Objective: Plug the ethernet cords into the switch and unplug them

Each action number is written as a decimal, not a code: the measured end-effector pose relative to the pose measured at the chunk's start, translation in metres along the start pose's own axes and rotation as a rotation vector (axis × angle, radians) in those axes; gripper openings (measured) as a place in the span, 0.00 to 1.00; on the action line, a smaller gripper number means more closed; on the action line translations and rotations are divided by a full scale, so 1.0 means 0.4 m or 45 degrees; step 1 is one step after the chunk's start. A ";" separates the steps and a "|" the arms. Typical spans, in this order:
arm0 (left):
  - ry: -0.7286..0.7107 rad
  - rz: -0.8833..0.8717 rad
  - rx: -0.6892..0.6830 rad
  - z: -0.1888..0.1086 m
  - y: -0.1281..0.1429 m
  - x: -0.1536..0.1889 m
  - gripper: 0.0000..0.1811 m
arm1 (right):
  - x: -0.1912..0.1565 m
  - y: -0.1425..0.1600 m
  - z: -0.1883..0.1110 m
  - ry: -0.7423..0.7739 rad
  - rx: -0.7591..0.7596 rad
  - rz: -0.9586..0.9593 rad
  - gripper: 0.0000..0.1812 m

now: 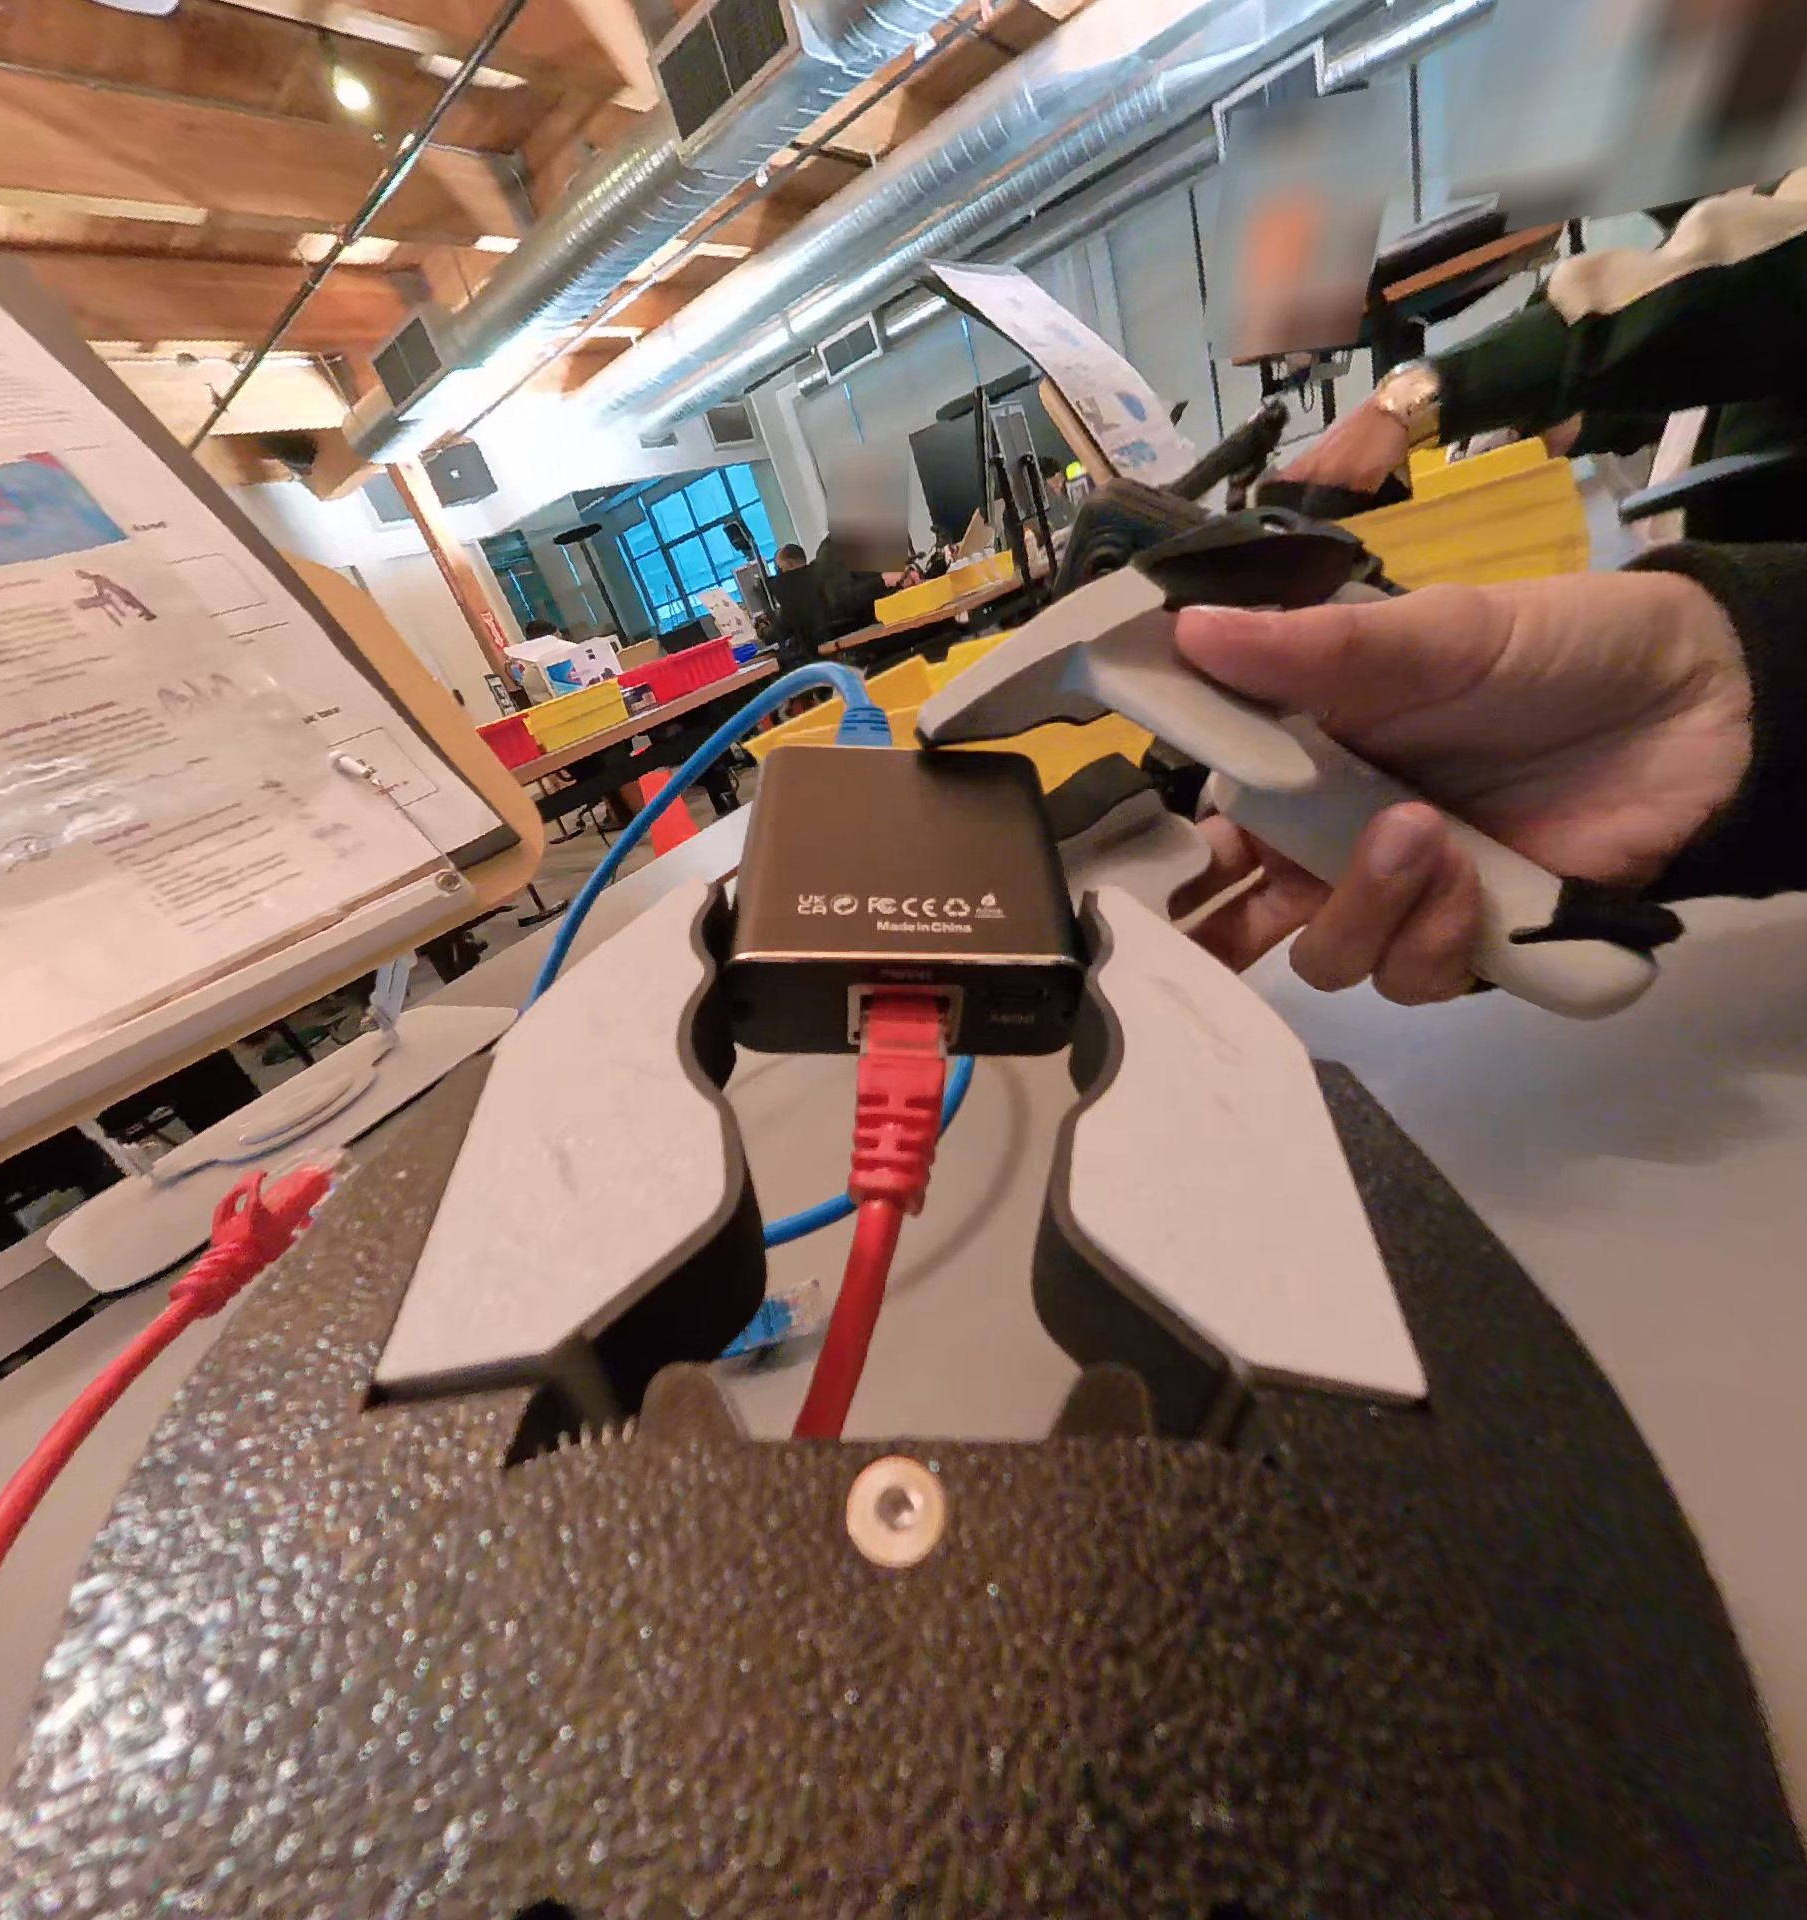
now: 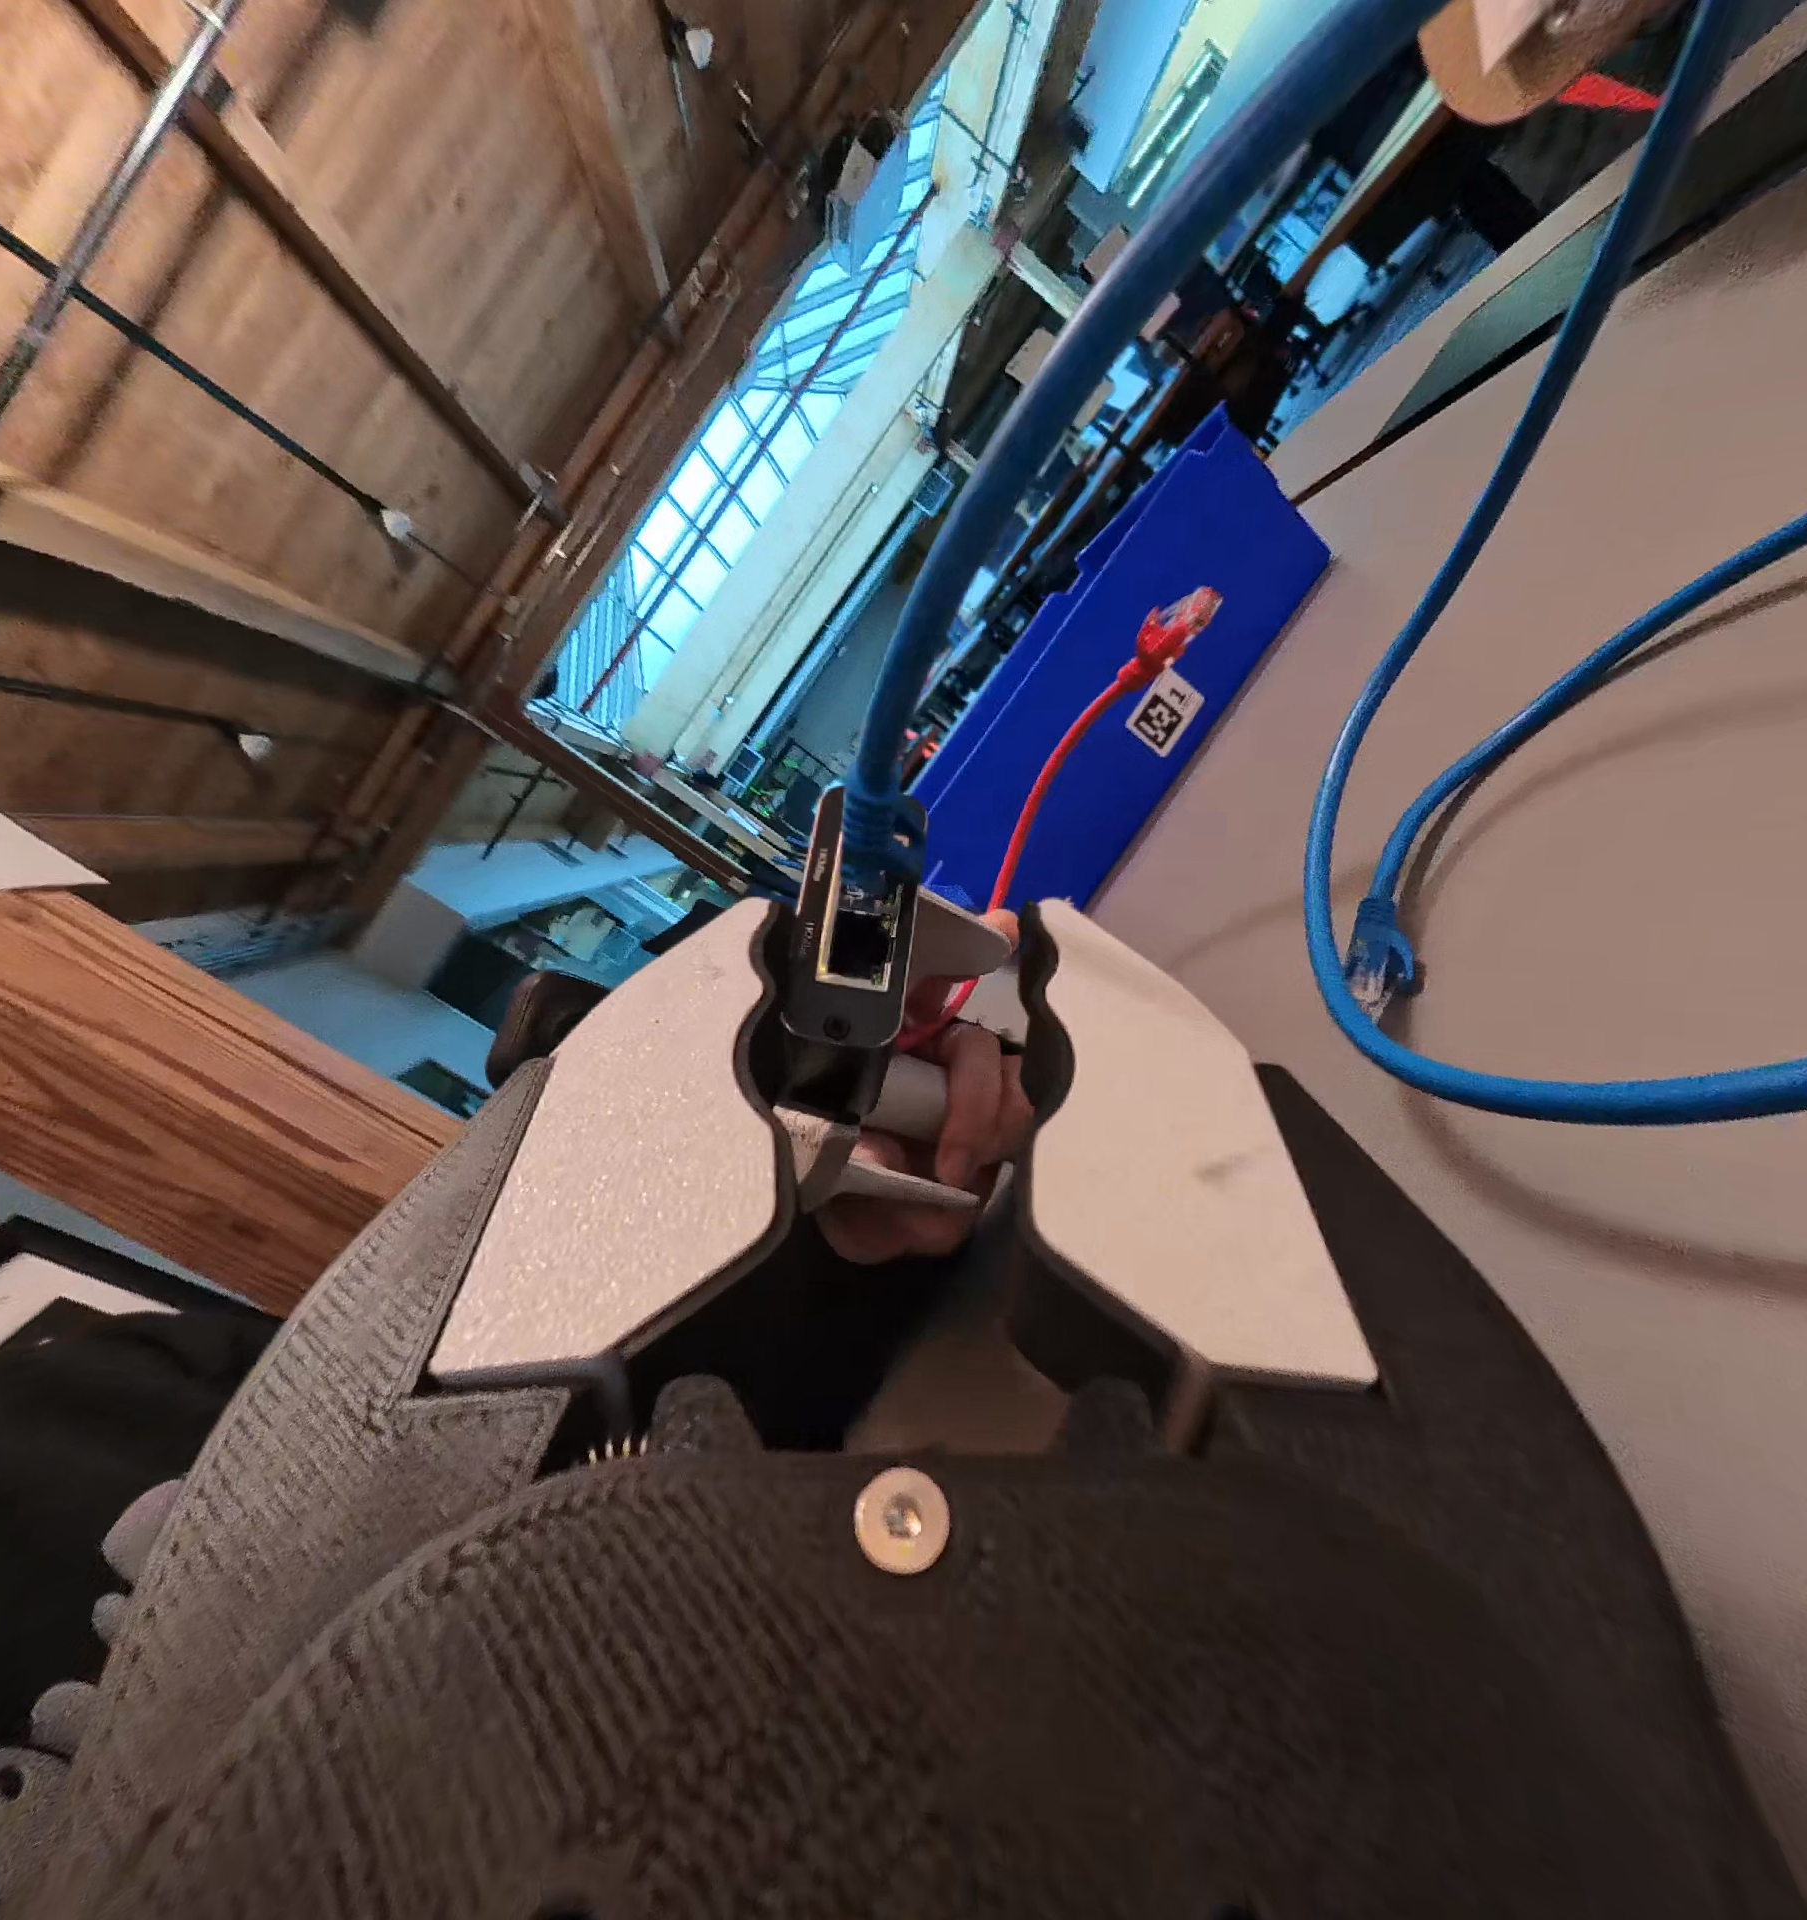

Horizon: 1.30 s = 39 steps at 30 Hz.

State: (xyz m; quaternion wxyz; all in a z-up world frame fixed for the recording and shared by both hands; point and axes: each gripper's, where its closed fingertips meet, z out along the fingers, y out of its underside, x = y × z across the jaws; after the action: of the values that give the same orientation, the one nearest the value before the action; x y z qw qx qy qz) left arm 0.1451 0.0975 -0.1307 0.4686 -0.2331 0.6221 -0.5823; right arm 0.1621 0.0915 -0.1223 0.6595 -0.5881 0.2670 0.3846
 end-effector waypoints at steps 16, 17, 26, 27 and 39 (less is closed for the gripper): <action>-0.020 0.088 -0.038 0.007 0.005 0.011 0.34 | -0.011 -0.008 0.000 -0.074 0.081 0.057 0.12; -0.019 0.084 -0.037 0.007 0.005 0.011 0.34 | -0.010 -0.008 0.000 -0.073 0.086 0.053 0.12; -0.025 0.082 -0.029 0.007 0.001 0.012 0.34 | -0.007 -0.033 -0.008 -0.049 0.201 0.058 0.09; -0.027 0.086 -0.033 0.007 0.002 0.011 0.34 | -0.004 -0.042 -0.014 -0.048 0.233 0.065 0.08; -0.039 0.116 -0.057 0.010 0.009 0.012 0.34 | 0.003 -0.016 0.000 -0.078 0.202 0.133 0.08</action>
State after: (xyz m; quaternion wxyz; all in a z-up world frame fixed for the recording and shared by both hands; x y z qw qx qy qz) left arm 0.1473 0.0922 -0.1352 0.4988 -0.2236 0.6377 -0.5426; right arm 0.1681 0.0915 -0.1196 0.6909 -0.5072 0.3065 0.4140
